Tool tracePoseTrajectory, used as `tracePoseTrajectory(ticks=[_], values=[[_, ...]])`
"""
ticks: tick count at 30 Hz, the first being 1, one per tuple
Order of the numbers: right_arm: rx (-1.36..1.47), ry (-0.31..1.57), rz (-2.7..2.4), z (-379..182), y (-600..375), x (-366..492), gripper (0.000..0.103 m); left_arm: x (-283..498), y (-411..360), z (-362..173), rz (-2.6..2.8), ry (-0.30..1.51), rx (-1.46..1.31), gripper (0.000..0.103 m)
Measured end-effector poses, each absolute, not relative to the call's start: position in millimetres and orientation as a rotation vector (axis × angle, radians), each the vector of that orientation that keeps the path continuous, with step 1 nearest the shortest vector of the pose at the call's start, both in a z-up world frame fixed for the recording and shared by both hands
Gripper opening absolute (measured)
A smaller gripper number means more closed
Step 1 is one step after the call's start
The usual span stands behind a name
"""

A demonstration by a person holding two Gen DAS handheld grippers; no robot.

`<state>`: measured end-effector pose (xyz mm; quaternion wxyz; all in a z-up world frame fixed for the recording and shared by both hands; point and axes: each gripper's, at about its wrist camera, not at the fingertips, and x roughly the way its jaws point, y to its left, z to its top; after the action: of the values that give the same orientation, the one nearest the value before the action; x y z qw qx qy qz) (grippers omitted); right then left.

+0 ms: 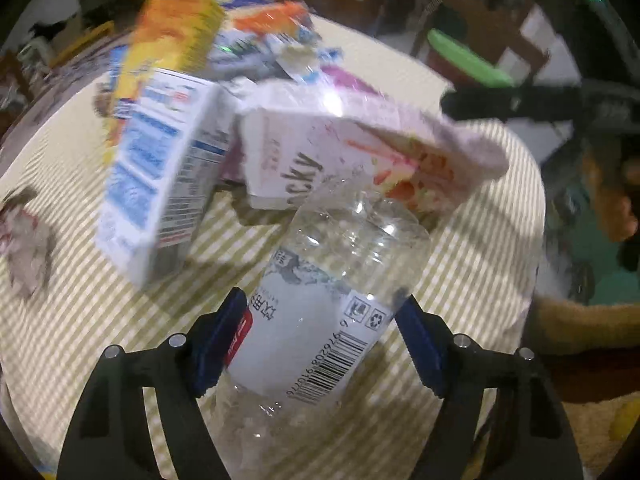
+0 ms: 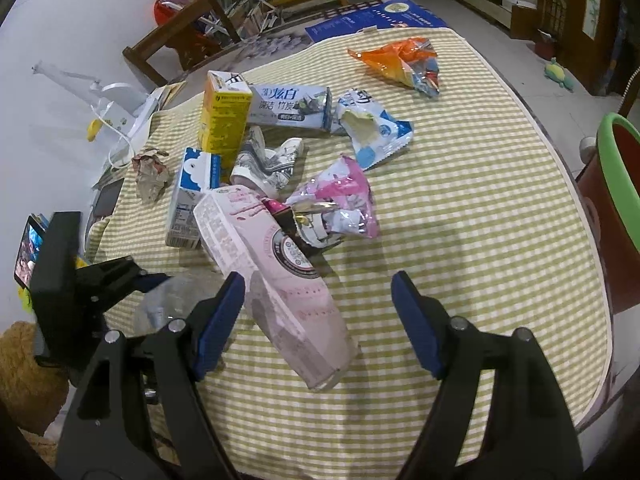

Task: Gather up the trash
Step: 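Grasp the clear plastic bottle with the left tool while the right tool grasps the pink-white box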

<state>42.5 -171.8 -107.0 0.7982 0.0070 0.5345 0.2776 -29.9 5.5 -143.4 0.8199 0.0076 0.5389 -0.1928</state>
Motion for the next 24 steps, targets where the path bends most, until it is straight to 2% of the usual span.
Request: tracePoseTrajectory(ticks=[3, 6, 12, 17, 21, 24], values=[[-0.005, 1.159, 0.622, -109, -164, 45, 0.074, -37, 24, -127, -0.331, 1.089, -0.083, 0.057], [-0.034, 1.175, 0.66, -113, -151, 46, 0.074, -40, 45, -111, -0.262, 1.026, -0.222, 0.056], [-0.084, 1.228, 0.692, -133, -129, 47, 0.074, -37, 55, -89, -0.192, 0.937, -0.303, 0.055], [-0.124, 1.249, 0.697, -143, -118, 43, 0.074, -23, 56, -87, -0.18, 0.931, -0.36, 0.055], [-0.119, 1.247, 0.709, -146, -117, 40, 0.056, -13, 55, -88, -0.179, 0.942, -0.362, 0.055], [-0.141, 1.225, 0.714, -141, -118, 38, 0.053, -8, 53, -88, -0.165, 0.942, -0.353, 0.055]])
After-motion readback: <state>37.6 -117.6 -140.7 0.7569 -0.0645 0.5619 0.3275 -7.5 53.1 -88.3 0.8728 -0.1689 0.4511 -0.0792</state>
